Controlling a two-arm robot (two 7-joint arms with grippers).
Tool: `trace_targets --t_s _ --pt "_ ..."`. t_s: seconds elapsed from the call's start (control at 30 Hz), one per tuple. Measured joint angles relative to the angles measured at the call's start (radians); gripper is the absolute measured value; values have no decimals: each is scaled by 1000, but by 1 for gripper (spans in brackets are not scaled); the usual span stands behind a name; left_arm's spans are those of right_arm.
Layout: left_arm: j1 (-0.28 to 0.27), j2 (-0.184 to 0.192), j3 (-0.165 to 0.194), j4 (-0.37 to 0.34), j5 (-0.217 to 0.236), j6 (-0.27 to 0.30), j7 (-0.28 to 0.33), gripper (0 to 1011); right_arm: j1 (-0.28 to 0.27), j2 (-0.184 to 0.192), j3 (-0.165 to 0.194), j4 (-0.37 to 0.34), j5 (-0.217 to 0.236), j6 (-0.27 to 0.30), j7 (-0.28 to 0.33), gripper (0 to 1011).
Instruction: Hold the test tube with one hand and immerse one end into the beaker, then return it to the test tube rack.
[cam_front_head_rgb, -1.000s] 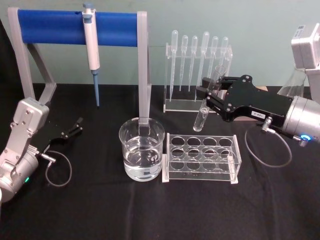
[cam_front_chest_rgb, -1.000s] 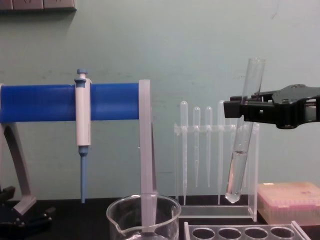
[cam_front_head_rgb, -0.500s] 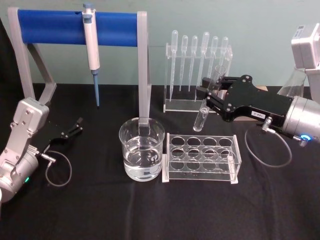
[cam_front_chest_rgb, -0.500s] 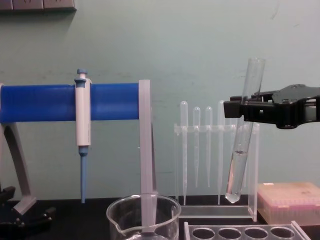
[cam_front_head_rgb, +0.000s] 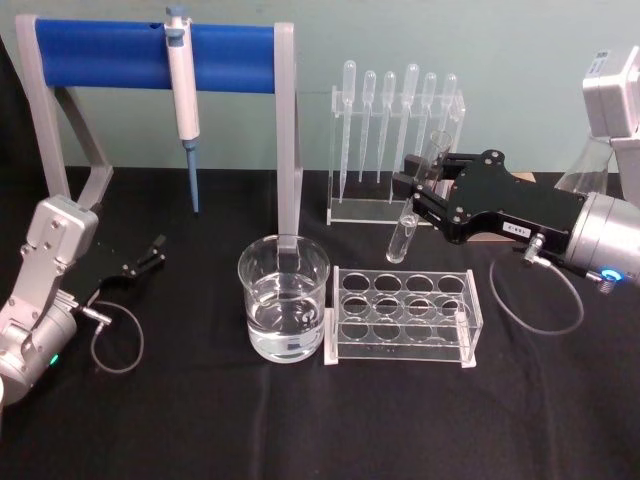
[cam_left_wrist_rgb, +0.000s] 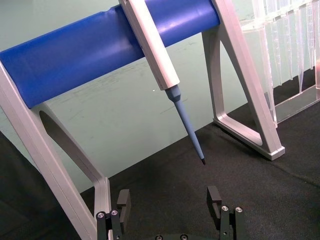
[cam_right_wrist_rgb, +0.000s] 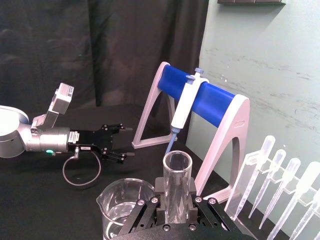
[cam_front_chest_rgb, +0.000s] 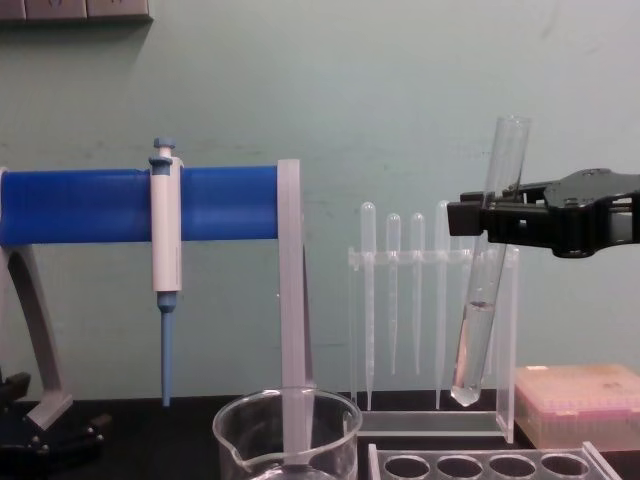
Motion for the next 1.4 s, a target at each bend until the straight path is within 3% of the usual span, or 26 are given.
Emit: trace_targets --t_s 1.17,1.4 --pt "0 0 0 0 0 0 0 1000 0 0 0 0 0 0 0 226" --pt "0 0 0 0 0 0 0 1000 28 0 -12 0 16 -13 26 227"
